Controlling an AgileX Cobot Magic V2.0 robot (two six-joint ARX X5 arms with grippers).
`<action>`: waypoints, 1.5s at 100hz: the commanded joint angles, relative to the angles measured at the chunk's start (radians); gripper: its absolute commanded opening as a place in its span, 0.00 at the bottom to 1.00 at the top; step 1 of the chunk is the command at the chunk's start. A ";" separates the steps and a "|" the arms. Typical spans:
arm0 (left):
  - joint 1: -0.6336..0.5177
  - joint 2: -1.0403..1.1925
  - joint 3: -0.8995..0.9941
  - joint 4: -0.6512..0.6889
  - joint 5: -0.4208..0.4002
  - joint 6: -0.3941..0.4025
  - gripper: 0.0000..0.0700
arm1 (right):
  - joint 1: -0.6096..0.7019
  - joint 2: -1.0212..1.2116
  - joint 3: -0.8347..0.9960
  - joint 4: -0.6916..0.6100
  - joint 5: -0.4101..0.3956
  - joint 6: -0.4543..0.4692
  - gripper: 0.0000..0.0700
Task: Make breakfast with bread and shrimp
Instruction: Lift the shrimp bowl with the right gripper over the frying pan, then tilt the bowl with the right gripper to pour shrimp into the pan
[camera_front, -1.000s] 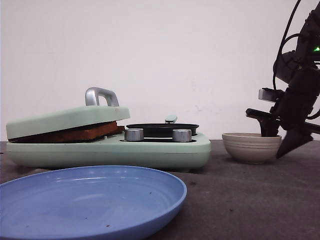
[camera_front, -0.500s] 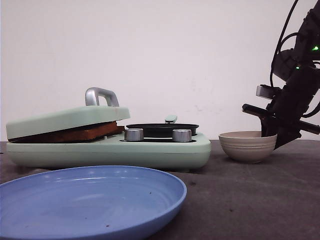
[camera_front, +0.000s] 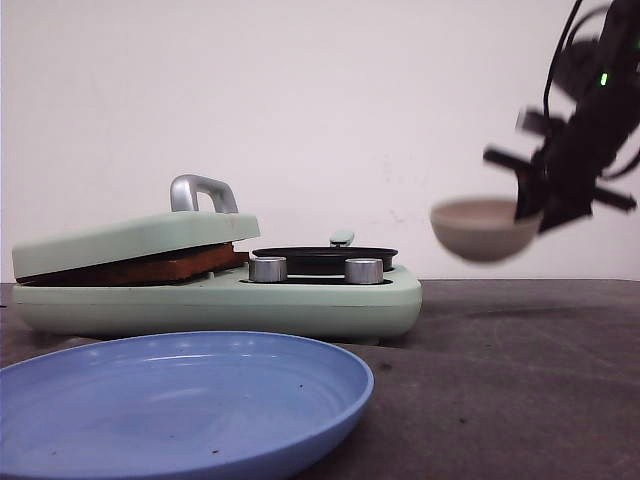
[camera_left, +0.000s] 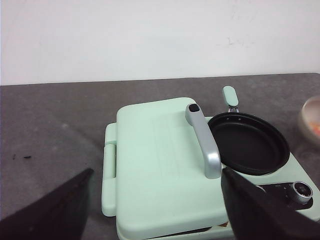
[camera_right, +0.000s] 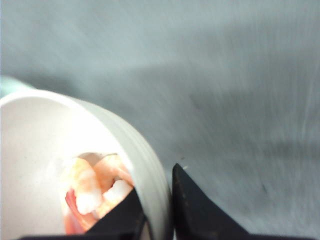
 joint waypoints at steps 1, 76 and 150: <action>0.000 0.006 0.011 0.007 -0.001 0.017 0.61 | 0.015 -0.015 0.018 0.014 -0.016 0.022 0.00; 0.000 0.005 0.011 0.000 0.002 0.016 0.61 | 0.306 -0.011 0.020 0.426 0.195 -0.059 0.00; 0.000 0.005 0.011 0.002 0.055 0.020 0.61 | 0.504 0.110 0.020 0.864 0.665 -1.044 0.00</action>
